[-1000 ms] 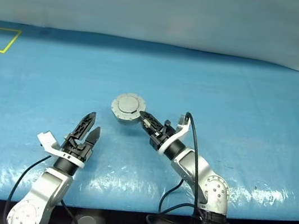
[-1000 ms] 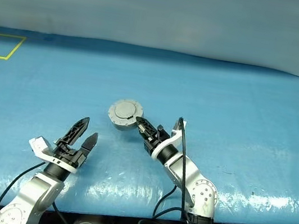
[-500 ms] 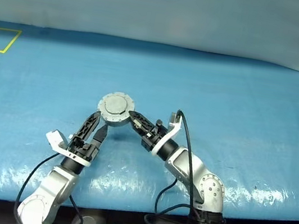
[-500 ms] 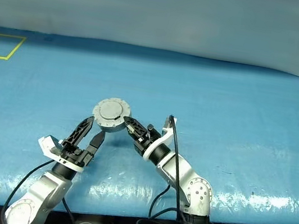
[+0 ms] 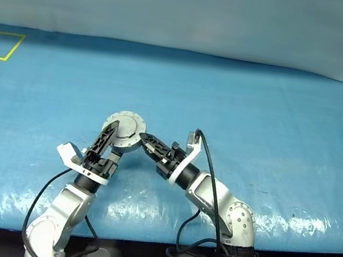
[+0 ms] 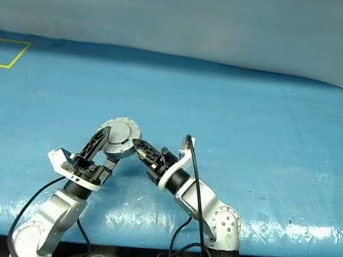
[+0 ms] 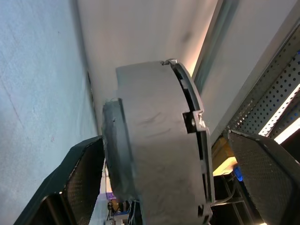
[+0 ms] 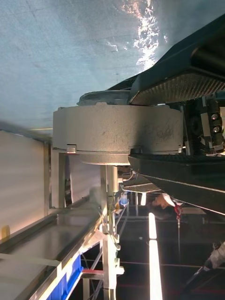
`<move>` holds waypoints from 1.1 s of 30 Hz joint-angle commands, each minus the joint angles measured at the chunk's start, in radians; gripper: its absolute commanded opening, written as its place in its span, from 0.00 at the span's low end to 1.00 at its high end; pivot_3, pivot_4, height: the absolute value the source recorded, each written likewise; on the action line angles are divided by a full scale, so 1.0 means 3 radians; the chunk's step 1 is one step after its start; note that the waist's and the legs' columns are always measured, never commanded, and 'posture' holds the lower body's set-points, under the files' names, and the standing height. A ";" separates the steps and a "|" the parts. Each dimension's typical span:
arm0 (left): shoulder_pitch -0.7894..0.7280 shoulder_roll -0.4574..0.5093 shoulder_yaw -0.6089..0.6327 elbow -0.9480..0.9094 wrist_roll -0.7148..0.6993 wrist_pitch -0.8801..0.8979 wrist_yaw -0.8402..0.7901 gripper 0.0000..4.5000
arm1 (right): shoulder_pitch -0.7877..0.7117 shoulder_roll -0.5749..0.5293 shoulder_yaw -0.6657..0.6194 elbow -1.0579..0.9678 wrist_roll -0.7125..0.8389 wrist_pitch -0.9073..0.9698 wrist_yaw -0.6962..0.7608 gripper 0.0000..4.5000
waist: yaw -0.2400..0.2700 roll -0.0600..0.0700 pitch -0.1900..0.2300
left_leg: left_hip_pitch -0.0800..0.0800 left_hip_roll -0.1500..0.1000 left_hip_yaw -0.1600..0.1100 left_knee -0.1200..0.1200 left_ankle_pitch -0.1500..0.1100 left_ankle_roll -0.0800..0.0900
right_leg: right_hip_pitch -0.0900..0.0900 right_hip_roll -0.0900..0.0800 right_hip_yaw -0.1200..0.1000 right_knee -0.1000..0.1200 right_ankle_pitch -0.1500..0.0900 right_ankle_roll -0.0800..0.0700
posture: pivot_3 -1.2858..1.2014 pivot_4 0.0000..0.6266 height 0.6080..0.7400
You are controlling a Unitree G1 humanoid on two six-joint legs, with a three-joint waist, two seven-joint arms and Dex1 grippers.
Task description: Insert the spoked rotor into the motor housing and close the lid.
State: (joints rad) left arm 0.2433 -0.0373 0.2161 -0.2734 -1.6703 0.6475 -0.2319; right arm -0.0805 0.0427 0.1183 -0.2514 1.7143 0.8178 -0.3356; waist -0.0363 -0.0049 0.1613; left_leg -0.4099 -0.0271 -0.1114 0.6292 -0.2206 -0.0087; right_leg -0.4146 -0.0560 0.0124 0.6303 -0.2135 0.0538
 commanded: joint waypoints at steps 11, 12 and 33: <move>-0.0004 -0.0119 -0.0140 -0.0251 -0.0087 -0.0143 0.0455 0.57 | -0.0032 -0.0035 0.0045 -0.0188 0.0131 -0.0004 0.0127 0.27 | 0.0000 0.0000 0.0000 | 0.0001 0.0000 0.0001 0.0003 0.0000 0.0000 | 0.0001 0.0004 0.0001 0.0001 0.0002 0.0000 | 0.52 0.24 1.00; -0.0002 -0.0113 -0.0143 -0.0256 -0.0085 -0.0147 0.0459 0.57 | -0.0035 -0.0036 0.0046 -0.0179 0.0126 -0.0002 0.0132 0.27 | 0.0000 0.0000 0.0000 | 0.0001 0.0000 0.0001 0.0003 0.0000 0.0000 | 0.0001 0.0005 0.0001 0.0001 0.0002 -0.0001 | 0.52 0.24 1.00; -0.0151 -0.0302 -0.0177 -0.0283 0.0093 -0.0693 0.0719 0.57 | -0.0017 -0.0112 0.0031 -0.0176 0.0114 -0.0011 0.0154 0.27 | 0.0001 0.0000 -0.0001 | 0.0002 -0.0002 0.0001 0.0008 0.0001 -0.0001 | 0.0003 0.0009 0.0001 0.0002 0.0011 -0.0012 | 0.52 0.24 1.00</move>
State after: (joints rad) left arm 0.2167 -0.0596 0.1241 -0.3161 -1.6596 0.5098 -0.0258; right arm -0.0752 0.0047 0.1136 -0.2485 1.7112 0.7955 -0.3259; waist -0.0360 -0.0049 0.1611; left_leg -0.4092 -0.0278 -0.1111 0.6316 -0.2204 -0.0089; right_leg -0.4136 -0.0531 0.0127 0.6308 -0.2102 0.0503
